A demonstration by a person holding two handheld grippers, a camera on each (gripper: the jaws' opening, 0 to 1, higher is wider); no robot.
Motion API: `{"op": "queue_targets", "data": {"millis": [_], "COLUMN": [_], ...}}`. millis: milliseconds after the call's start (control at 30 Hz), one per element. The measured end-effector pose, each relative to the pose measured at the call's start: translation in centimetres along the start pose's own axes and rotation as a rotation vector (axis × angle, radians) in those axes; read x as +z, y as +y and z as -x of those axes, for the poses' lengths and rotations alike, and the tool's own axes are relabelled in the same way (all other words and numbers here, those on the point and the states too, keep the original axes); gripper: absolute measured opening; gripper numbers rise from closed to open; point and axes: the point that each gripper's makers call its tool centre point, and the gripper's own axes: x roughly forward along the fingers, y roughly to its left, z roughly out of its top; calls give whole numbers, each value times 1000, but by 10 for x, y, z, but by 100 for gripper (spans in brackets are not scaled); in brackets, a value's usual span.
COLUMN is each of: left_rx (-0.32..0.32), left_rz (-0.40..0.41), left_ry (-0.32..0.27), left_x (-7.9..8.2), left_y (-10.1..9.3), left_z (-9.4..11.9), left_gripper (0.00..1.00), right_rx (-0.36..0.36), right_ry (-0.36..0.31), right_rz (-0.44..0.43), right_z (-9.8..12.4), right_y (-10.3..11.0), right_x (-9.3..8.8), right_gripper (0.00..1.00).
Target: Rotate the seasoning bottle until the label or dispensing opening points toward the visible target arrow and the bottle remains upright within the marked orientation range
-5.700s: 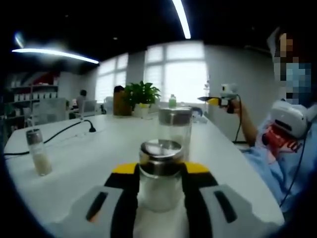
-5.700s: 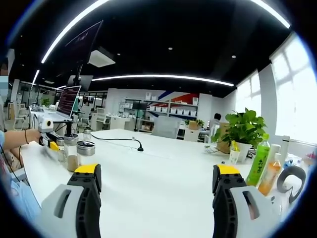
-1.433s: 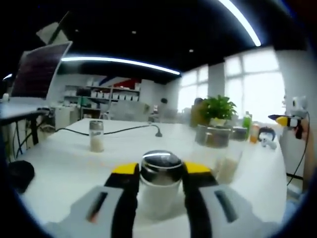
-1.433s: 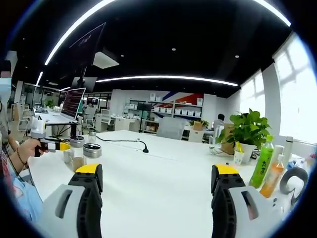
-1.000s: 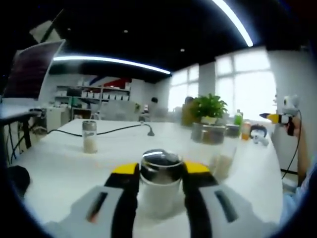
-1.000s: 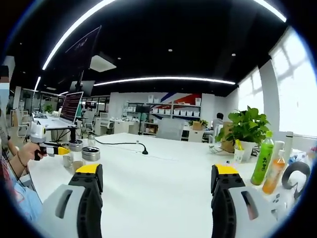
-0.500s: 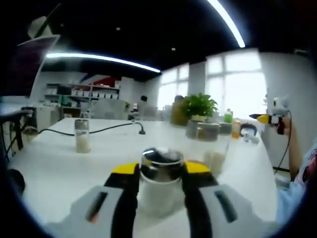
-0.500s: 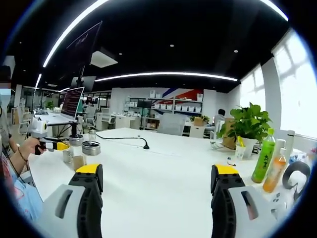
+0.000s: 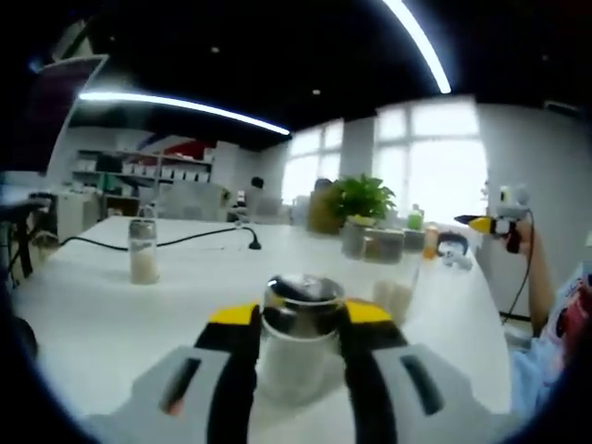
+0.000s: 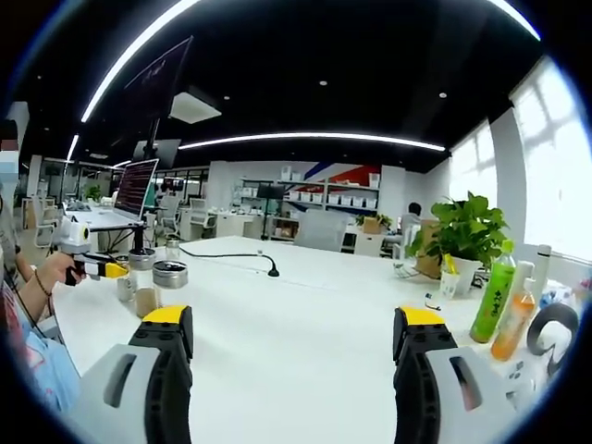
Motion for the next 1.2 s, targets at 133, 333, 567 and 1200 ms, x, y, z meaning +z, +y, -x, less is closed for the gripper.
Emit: {"op": "queue_targets", "data": {"millis": [133, 333, 567, 1200], "left_rx": [-20, -56, -89, -150], "left_rz": [-11, -12, -9, 1], "left_ry": [30, 40, 36, 43], "left_x": [0, -1, -1, -2], "left_y": [-1, -2, -4, -4], "left_z": [-1, -3, -2, -1], "left_gripper": [36, 36, 36, 36], "right_rx": [2, -5, 7, -9], "right_ry": [3, 1, -10, 5], "right_rz": [-4, 8, 32, 57], "right_z": [2, 1, 1, 3], "right_y": [-1, -1, 3, -1], "right_x": [-1, 1, 3, 1], "right_gripper": [92, 91, 90, 90]}}
